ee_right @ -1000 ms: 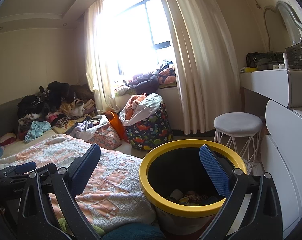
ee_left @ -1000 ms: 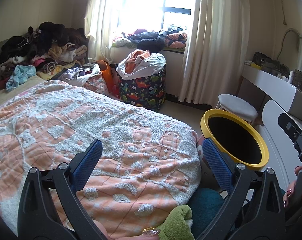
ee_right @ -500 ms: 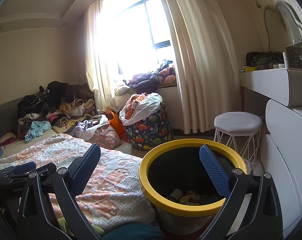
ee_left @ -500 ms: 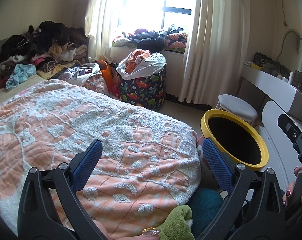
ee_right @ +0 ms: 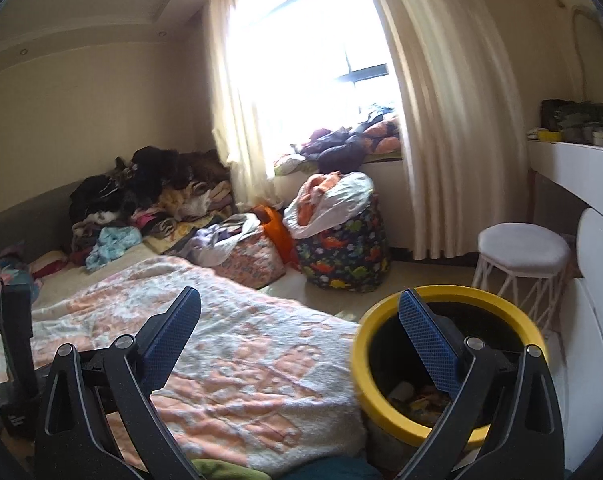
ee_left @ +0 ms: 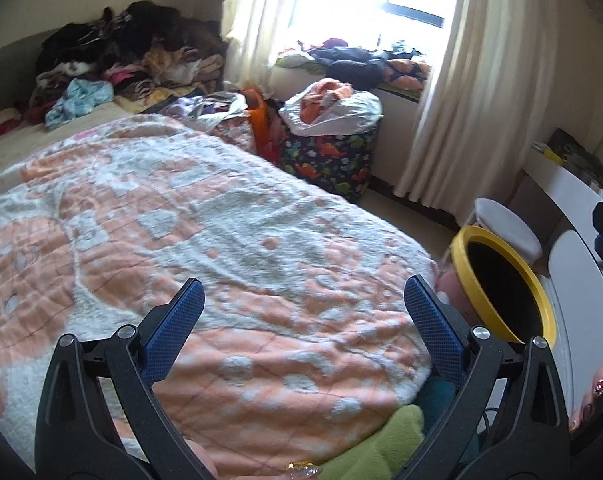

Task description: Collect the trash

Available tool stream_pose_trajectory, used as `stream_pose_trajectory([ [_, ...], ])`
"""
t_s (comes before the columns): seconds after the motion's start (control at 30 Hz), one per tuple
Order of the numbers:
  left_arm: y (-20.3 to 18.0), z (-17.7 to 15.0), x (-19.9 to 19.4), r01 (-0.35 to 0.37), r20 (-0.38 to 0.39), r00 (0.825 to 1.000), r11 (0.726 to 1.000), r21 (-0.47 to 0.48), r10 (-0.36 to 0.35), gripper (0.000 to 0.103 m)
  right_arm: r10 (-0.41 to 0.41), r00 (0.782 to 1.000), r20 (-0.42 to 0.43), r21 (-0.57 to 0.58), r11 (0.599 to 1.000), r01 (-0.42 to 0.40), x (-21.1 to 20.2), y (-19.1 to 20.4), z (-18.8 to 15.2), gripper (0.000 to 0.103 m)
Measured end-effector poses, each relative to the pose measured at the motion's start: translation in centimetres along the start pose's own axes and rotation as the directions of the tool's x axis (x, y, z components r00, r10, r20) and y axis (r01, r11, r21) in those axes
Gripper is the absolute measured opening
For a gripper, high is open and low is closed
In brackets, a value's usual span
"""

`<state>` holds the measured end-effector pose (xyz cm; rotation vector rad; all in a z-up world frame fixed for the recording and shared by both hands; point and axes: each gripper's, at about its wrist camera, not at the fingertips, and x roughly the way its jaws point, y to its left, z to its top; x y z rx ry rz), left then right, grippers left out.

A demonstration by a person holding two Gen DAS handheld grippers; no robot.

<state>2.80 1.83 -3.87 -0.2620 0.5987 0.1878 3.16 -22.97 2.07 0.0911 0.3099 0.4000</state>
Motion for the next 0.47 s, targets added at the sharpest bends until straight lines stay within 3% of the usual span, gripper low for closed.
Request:
stream_pose_trajectory([
  [0.07, 4.6, 0.4, -0.3, -0.087, -0.008, 0.996, 0.992, -0.089, 0.087, 0.092, 0.119, 0.990, -0.075, -0.049, 0.991, -0.123, 2.7, 4.0, 0.9, 0.097],
  [0.13, 10.3, 0.6, -1.0, -0.215, -0.020, 0.976, 0.961, -0.174, 0.215, 0.092, 0.220, 0.951, -0.219, -0.111, 0.962, -0.248, 6.6, 9.6, 1.0, 0.097],
  [0.17, 13.4, 0.5, -1.4, -0.291, -0.035, 0.956, 0.933, -0.214, 0.290, 0.092, 0.256, 0.910, -0.328, -0.144, 0.938, -0.315, 9.1, 13.1, 0.3, 0.097],
  [0.23, 19.9, -0.1, -2.4, -0.442, -0.099, 0.896, 0.845, -0.300, 0.433, 0.092, 0.288, 0.801, -0.524, -0.172, 0.886, -0.431, 13.3, 19.6, -1.9, 0.097],
  [0.3, 25.7, -1.1, -3.6, -0.582, -0.173, 0.810, 0.733, -0.353, 0.560, 0.092, 0.258, 0.662, -0.704, -0.196, 0.825, -0.530, 17.2, 26.7, -6.2, 0.096],
  [0.33, 28.1, -1.8, -3.9, -0.644, -0.218, 0.762, 0.678, -0.355, 0.610, 0.092, 0.242, 0.605, -0.758, -0.203, 0.794, -0.573, 18.6, 29.7, -8.4, 0.096],
  [0.37, 30.2, -2.7, -4.0, -0.675, -0.261, 0.736, 0.644, -0.361, 0.625, 0.092, 0.225, 0.570, -0.791, -0.216, 0.768, -0.603, 19.7, 32.4, -10.6, 0.096],
  [0.43, 32.7, -4.4, -3.6, -0.690, -0.316, 0.723, 0.616, -0.379, 0.615, 0.092, 0.222, 0.504, -0.835, -0.206, 0.723, -0.660, 21.6, 36.8, -14.6, 0.096],
  [0.47, 33.5, -5.3, -3.0, -0.700, -0.358, 0.714, 0.604, -0.382, 0.601, 0.092, 0.177, 0.506, -0.844, -0.239, 0.721, -0.651, 22.4, 37.9, -16.3, 0.098],
])
